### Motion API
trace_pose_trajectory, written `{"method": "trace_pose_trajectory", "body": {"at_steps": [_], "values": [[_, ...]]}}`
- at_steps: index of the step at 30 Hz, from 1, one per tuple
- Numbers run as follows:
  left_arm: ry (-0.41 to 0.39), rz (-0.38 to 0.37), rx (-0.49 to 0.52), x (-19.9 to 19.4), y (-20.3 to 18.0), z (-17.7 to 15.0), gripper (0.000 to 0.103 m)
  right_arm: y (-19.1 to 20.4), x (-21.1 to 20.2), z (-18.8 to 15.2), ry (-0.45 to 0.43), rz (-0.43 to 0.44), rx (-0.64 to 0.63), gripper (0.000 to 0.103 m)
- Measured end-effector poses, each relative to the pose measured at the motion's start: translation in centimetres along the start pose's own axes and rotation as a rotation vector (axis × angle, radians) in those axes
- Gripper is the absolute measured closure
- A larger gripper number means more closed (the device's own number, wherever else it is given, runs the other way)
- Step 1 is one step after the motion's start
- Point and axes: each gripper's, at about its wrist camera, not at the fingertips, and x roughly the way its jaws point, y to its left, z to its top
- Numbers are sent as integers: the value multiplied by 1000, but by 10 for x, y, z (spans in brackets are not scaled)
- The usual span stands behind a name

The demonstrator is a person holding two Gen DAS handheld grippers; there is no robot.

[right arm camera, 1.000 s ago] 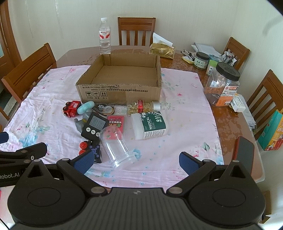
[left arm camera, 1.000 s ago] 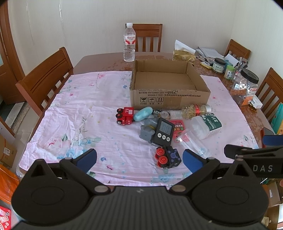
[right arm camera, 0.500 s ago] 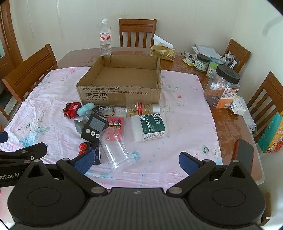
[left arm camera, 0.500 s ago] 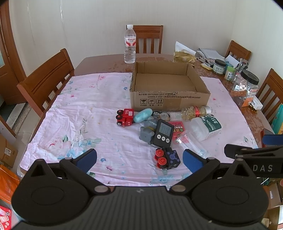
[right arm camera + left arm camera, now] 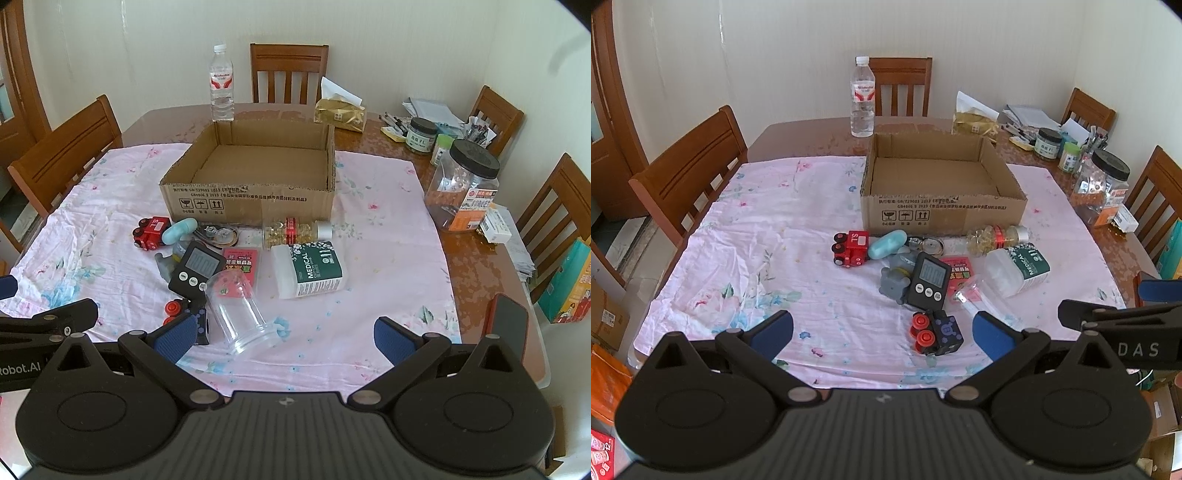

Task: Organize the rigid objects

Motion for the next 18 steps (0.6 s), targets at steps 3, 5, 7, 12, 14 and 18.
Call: {"method": "trace_pose_trajectory", "body": {"at_steps": [3, 5, 7, 12, 14, 18], "values": [[-7, -3, -2, -2, 0, 1, 0, -2, -2, 1, -7, 7, -1, 0], [-13, -6, -4, -4, 0, 2, 1, -3, -3, 2, -9, 12, -2, 0], [-15, -11, -5, -5, 0, 3, 1, -3, -4, 3, -13, 16, -6, 0], [-24, -31, -9, -5, 0, 4, 0, -6, -4, 3, -26, 44, 1, 0], [-26, -37, -3, -3, 1, 4, 0, -7, -2, 3, -32, 57, -2, 0], [-26, -47, 7, 2, 2, 5, 1, -6, 3, 3, -33, 70, -7, 0]]}}
